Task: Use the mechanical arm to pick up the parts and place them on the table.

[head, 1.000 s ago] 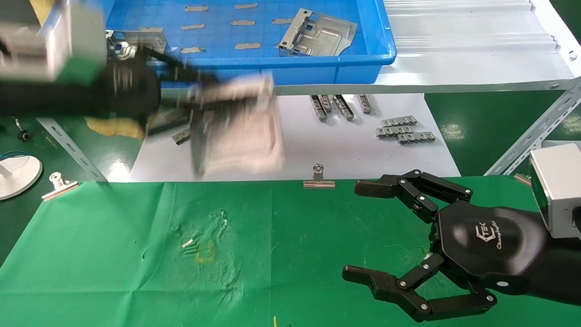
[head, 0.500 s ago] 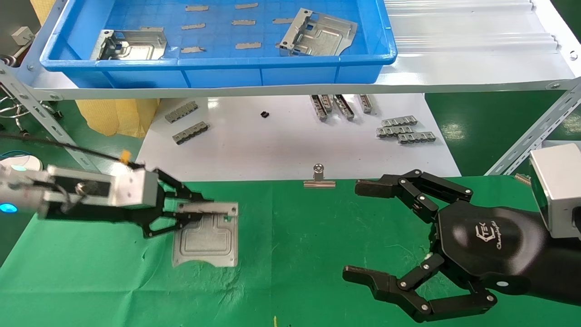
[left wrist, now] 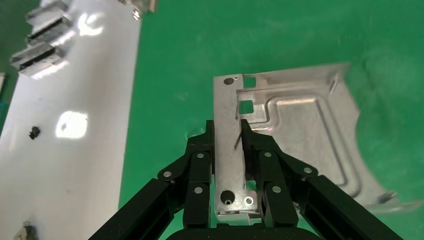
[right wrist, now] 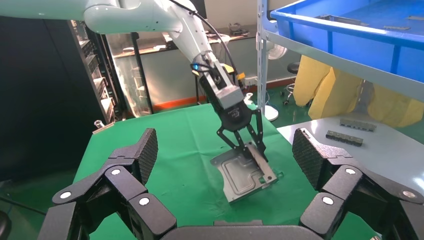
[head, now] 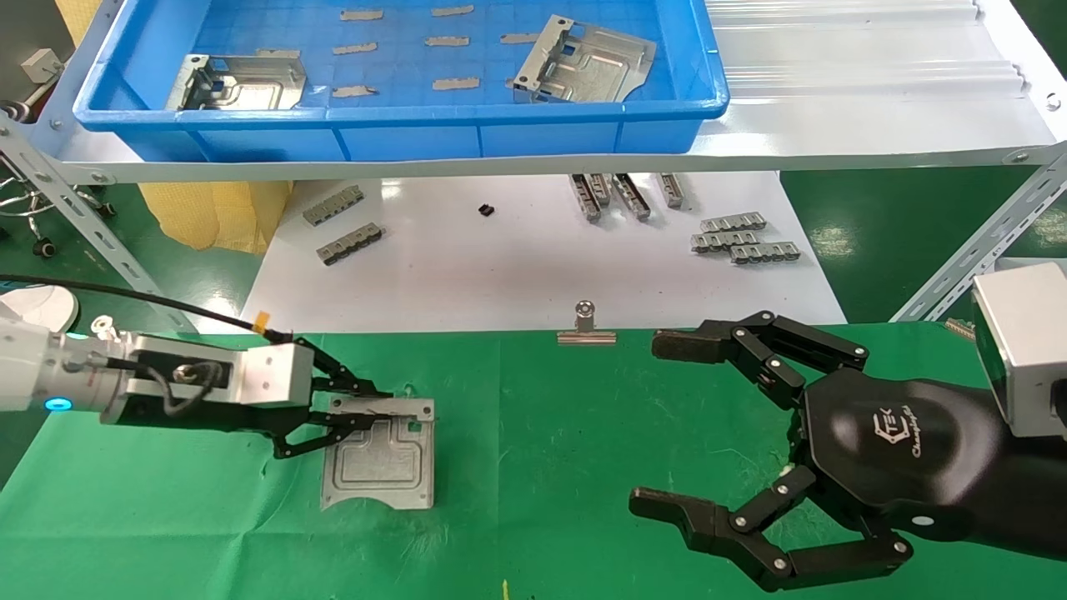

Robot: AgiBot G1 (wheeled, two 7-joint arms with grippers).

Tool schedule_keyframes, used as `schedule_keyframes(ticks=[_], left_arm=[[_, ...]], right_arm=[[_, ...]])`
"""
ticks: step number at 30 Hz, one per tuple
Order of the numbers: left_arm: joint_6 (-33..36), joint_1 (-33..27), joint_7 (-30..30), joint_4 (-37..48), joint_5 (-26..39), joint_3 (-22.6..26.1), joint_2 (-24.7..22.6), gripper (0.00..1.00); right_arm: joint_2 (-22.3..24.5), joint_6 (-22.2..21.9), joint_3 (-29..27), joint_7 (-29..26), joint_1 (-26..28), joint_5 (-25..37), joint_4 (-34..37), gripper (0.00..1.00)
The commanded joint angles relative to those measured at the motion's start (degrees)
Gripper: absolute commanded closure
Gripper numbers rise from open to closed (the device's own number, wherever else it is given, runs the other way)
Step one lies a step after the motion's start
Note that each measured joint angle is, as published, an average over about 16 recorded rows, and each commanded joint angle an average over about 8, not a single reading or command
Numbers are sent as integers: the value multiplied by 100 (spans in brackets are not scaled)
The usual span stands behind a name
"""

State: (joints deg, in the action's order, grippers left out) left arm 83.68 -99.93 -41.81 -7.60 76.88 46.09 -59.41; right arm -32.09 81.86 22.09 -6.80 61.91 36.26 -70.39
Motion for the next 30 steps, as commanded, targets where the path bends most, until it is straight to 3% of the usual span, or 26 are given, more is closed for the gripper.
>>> schedule_keyframes(ticks=[1, 6, 12, 23, 30], left_arm=[[-75, -7, -93, 81, 59, 37, -57, 0], [-94, -54, -241, 220, 40, 20, -125, 0], [416, -93, -245, 379, -136, -85, -32, 0], [801, 290, 438, 738, -663, -404, 225, 0], [810, 322, 453, 749, -707, -428, 236, 0]], right_arm=[[0, 0, 0, 0, 0, 0, 0, 0], [0, 0, 0, 0, 0, 0, 0, 0], [0, 0, 0, 0, 0, 0, 0, 0], [1, -1, 0, 0, -1, 0, 1, 0], [1, -2, -1, 0, -1, 0, 1, 0]])
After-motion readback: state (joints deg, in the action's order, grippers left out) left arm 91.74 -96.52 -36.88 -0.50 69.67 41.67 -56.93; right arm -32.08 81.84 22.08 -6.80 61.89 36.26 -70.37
